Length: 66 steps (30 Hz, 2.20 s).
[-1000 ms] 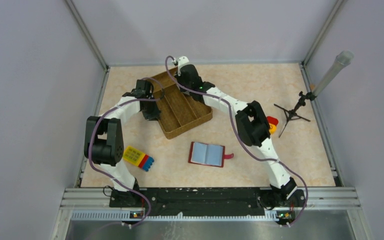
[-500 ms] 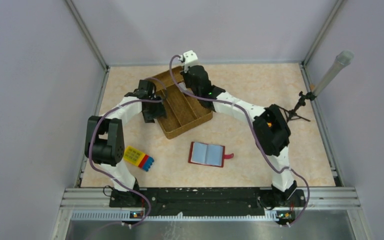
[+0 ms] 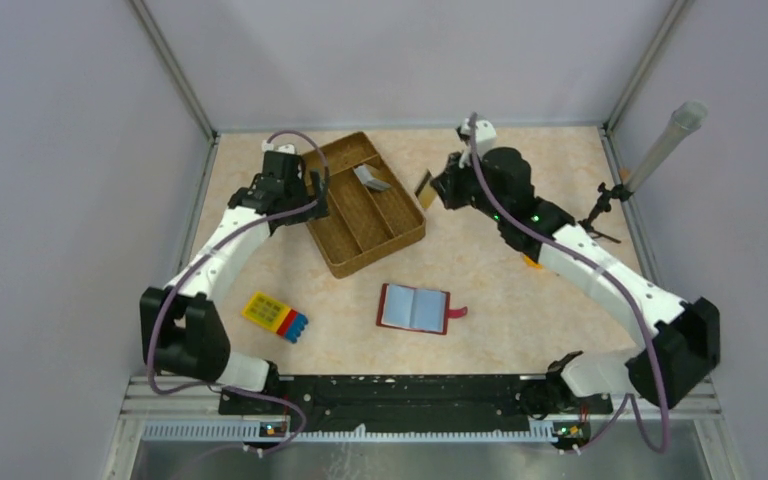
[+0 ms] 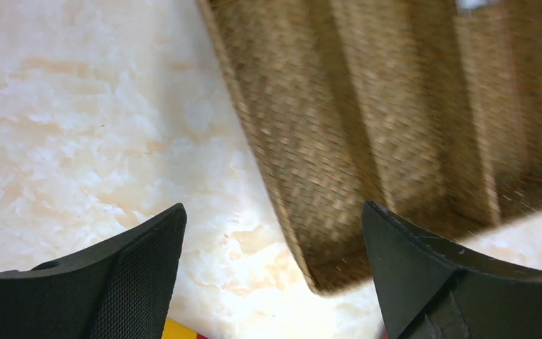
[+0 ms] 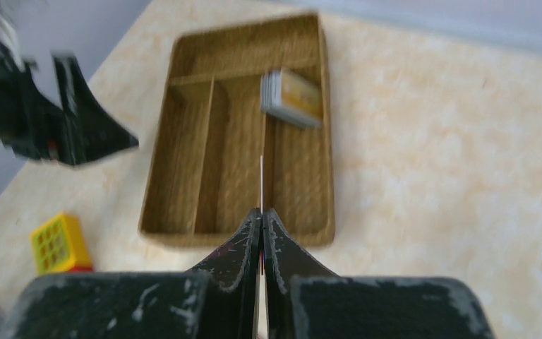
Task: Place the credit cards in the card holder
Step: Insert the credit card into the card holder.
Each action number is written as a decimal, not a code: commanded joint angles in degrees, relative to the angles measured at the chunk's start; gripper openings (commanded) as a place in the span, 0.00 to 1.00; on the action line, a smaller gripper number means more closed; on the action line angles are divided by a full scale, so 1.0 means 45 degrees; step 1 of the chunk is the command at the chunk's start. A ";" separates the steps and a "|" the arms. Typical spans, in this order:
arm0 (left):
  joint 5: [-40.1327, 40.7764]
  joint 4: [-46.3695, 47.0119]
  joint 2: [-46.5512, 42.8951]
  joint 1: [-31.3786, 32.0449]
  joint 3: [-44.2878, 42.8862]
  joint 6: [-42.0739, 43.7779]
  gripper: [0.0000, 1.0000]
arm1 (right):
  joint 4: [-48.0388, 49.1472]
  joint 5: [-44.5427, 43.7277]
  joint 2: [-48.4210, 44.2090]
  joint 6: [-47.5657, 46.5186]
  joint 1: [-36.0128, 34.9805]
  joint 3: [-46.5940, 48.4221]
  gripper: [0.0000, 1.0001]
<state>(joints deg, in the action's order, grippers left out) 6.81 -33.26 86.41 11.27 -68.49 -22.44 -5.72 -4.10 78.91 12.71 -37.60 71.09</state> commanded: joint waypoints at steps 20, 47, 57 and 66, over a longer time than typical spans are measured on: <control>-0.3760 0.3347 -0.3433 0.6288 0.5873 -0.4329 0.68 | 0.1189 1.1258 -0.0675 0.4127 0.2107 -0.7731 0.00; -0.3521 0.5070 -0.1372 0.6641 0.7095 -0.4397 0.43 | 0.1344 0.8856 0.2581 0.4064 0.2124 -0.7131 0.00; -0.3485 0.5026 -0.1122 0.6649 0.7128 -0.4251 0.33 | 0.0541 0.8232 0.3265 0.3391 0.2102 -0.6590 0.00; -0.3529 0.5027 -0.0907 0.6627 0.6978 -0.4175 0.30 | -0.0242 0.8031 0.3941 0.2497 0.1746 -0.5801 0.00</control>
<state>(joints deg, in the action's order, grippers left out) -9.45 -12.16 81.54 40.93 -36.82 -42.06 -4.86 35.83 94.43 27.86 -28.67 42.50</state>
